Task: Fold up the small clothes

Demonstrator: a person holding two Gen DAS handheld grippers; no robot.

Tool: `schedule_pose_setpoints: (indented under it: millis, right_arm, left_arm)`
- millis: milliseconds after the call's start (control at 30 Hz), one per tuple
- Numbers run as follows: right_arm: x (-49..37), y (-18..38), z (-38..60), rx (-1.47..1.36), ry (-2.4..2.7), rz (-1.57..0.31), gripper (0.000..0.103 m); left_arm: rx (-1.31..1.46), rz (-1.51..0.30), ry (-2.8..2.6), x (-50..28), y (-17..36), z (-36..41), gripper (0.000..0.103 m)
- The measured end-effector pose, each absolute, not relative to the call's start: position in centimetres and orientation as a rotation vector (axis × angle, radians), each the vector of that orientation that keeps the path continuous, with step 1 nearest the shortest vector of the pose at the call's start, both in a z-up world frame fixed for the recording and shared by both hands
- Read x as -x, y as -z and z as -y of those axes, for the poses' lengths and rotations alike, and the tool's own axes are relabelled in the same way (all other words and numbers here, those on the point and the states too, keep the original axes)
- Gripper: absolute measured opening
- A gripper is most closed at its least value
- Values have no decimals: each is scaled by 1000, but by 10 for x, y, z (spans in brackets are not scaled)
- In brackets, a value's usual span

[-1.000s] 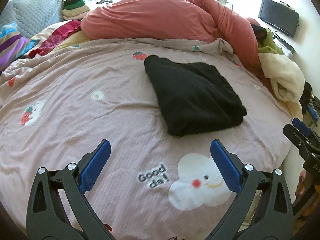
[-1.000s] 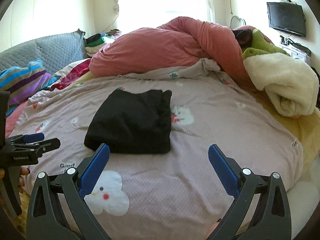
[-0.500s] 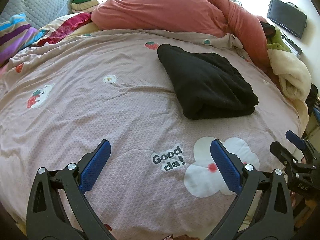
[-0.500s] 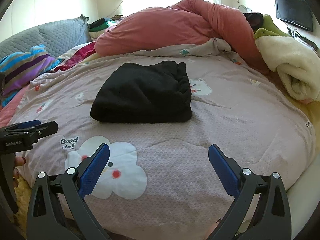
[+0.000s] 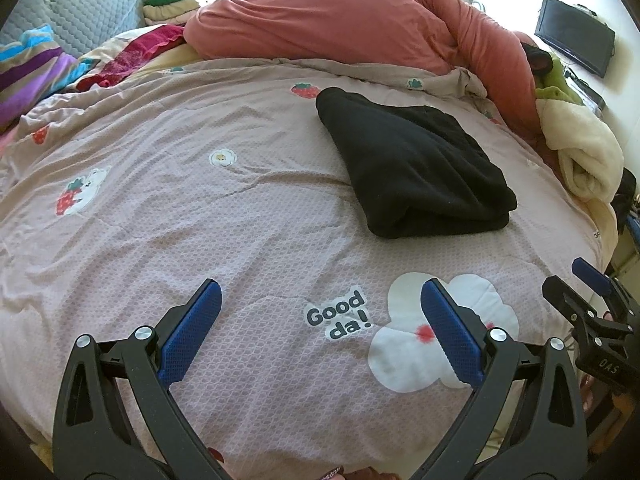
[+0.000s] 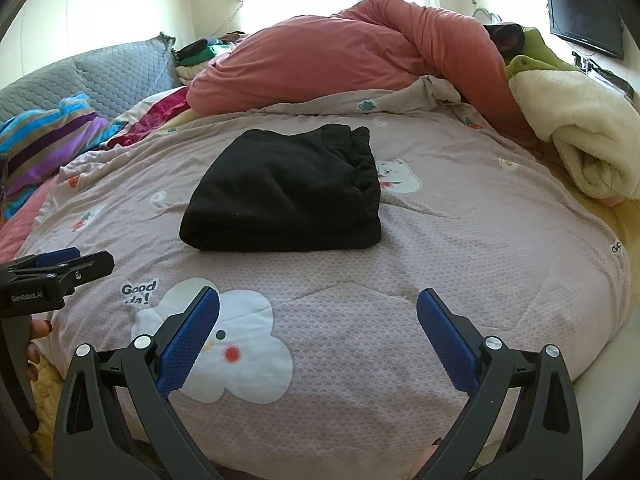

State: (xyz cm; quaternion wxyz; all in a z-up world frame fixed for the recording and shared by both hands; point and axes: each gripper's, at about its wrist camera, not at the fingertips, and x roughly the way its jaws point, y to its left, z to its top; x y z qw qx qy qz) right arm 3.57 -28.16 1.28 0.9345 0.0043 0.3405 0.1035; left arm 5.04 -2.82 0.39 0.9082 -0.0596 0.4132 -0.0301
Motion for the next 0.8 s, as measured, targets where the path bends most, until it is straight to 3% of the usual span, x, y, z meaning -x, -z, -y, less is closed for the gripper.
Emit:
schedule_pose_setpoints:
  millis: [800]
  right_arm:
    - [-35,-10,279,-13,-219,-712,99]
  left_arm:
    - [111,-859,36,-50,-6,27,94]
